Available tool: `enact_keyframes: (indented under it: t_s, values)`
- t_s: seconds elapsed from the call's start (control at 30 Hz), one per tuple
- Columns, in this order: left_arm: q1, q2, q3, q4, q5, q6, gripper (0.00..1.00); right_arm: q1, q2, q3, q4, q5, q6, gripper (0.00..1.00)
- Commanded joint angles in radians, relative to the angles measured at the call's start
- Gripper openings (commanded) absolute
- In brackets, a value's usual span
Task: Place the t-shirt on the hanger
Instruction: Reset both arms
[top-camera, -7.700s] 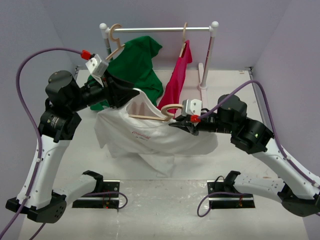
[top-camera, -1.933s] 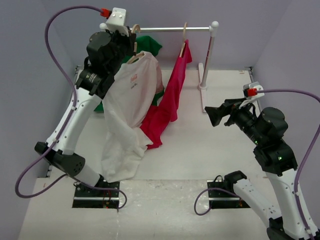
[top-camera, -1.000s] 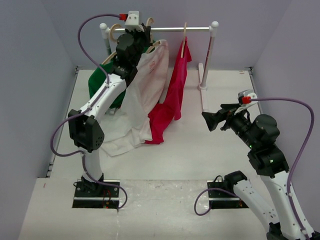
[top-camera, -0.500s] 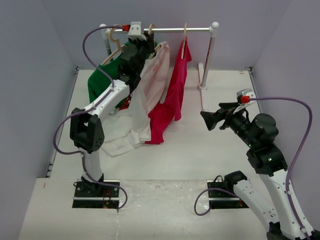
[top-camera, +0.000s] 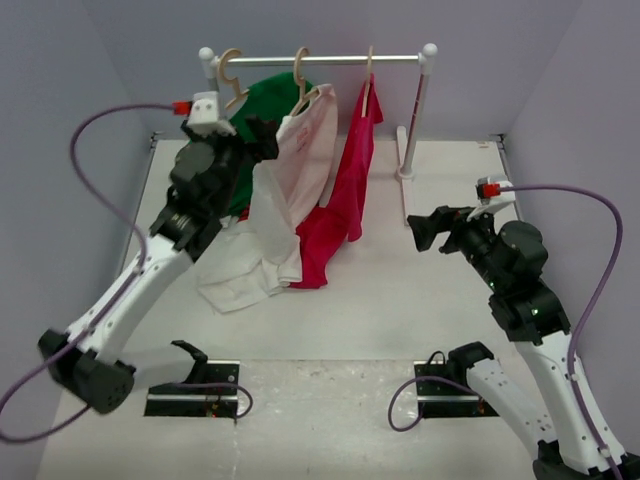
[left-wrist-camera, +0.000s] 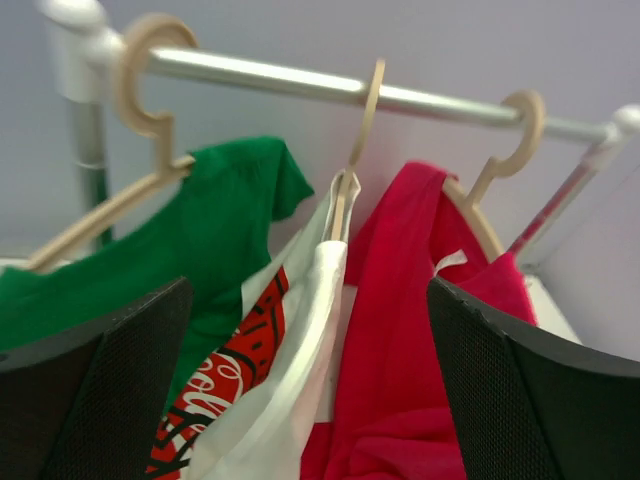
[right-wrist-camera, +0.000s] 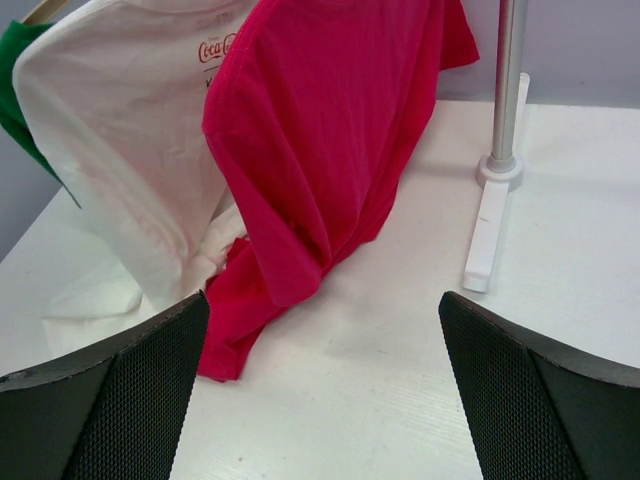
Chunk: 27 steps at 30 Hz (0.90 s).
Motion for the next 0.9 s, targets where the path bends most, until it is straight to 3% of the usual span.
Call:
enact_keyframes:
  t_s: [0.0, 0.2, 0.37, 0.63, 0.87]
  values:
    - [0.006, -0.330, -0.180, -0.163, -0.043, -0.043, 1.00, -0.004, -0.065, 0.011, -0.041, 0.066, 0.027, 0.99]
    - [0.006, -0.633, -0.269, -0.445, -0.039, -0.031, 1.00, -0.002, -0.157, 0.045, -0.160, 0.048, 0.064, 0.99]
    - [0.006, -0.777, -0.331, -0.647, -0.204, 0.017, 1.00, -0.002, -0.254, 0.051, -0.218, 0.081, 0.064, 0.99]
    - [0.008, -0.923, -0.601, -0.567, -0.319, -0.012, 1.00, -0.002, -0.254, -0.029, -0.282, 0.463, 0.083, 0.99]
    - [0.052, -0.920, -0.650, -0.520, -0.363, 0.001, 1.00, -0.002, -0.289, -0.162, -0.160, 0.461, 0.059, 0.99]
